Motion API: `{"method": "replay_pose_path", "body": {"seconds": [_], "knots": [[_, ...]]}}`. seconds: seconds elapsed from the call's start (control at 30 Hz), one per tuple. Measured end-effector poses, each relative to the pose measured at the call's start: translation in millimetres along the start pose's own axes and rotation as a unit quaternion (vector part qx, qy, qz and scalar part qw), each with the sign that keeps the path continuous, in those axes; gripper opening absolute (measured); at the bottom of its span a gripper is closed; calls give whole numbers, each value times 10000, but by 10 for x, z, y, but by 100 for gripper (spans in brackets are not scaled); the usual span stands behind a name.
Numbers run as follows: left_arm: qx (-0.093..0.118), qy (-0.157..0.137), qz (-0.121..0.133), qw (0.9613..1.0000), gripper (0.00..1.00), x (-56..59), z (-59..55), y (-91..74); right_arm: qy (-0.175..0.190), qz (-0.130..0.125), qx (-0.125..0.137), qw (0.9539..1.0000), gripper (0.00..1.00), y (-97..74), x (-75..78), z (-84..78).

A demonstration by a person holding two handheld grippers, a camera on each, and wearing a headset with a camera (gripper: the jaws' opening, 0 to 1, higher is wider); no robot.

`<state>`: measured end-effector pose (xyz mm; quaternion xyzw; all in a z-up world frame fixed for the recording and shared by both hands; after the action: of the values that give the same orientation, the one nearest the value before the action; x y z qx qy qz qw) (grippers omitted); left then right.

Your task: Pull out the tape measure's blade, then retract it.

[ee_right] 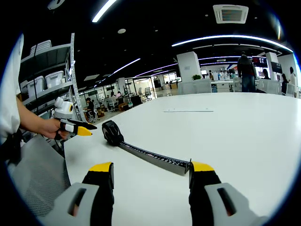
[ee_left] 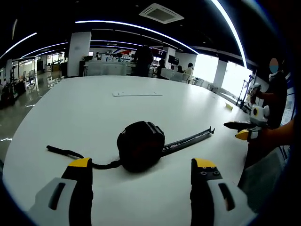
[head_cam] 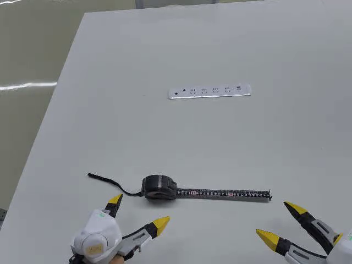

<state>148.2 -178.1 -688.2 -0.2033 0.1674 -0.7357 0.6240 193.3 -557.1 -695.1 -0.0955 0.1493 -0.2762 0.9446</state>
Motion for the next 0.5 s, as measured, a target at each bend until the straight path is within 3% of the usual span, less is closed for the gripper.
{"method": "replay_pose_path", "body": {"seconds": [0.5], "knots": [[-210, -57, 123, 9997, 86, 169, -16, 195, -25, 79, -136, 9999, 64, 51, 58, -61]]}}
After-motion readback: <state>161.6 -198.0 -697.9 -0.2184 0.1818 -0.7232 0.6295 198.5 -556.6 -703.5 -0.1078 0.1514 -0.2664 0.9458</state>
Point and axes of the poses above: the centre of the closed fingertips' face, and the gripper's own axes: y roughly forward along the fingers, x roughly to its right, z roughly out of its top, the point moved 8 cm from there along -y, roughly backward along the fingers, and after that the axes turned 7 degrees about z, right-handed, at the moved point
